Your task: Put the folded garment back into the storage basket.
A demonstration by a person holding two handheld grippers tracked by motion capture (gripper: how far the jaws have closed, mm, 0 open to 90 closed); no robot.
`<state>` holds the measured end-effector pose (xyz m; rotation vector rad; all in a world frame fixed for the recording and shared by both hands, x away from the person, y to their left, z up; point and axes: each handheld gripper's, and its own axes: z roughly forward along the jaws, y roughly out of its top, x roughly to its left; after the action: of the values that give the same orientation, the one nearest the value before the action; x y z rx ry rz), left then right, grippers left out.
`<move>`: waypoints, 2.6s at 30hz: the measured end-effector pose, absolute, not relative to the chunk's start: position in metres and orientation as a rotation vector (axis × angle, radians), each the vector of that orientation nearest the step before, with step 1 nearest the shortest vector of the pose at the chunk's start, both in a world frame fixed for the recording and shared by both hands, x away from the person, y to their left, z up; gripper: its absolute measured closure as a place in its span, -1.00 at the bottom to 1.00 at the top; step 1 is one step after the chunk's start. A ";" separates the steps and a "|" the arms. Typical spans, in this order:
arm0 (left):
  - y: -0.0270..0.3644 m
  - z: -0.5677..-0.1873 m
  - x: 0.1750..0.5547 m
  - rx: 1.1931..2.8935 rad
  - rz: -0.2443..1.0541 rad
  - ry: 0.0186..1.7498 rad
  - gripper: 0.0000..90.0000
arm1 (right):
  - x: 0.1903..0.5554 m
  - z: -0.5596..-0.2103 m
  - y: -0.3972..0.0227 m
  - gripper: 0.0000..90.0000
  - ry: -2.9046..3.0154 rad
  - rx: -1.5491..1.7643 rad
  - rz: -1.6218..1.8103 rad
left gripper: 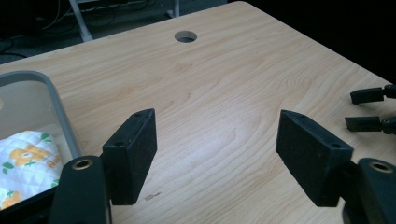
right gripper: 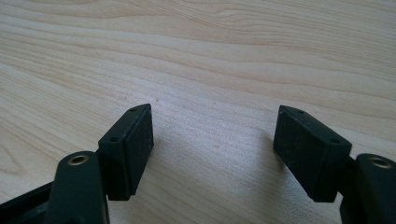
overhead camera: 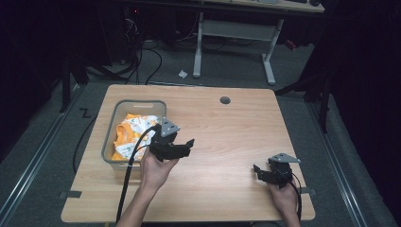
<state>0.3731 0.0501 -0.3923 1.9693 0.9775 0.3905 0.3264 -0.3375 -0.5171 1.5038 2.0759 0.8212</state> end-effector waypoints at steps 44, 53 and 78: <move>0.024 -0.425 0.358 1.958 0.260 0.926 -0.29 | 0.326 -0.517 -0.337 -0.36 2.075 1.506 0.822; 0.020 -0.435 0.356 1.964 0.234 0.929 -0.28 | 0.326 -0.517 -0.337 -0.36 2.075 1.506 0.822; 0.010 -0.469 0.360 2.023 0.172 0.976 -0.27 | 0.327 -0.517 -0.337 -0.36 2.074 1.507 0.822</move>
<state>0.3599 0.0103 -0.4687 2.0226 0.9761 0.1716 0.3266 -0.3373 -0.5172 1.5074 2.0740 0.8218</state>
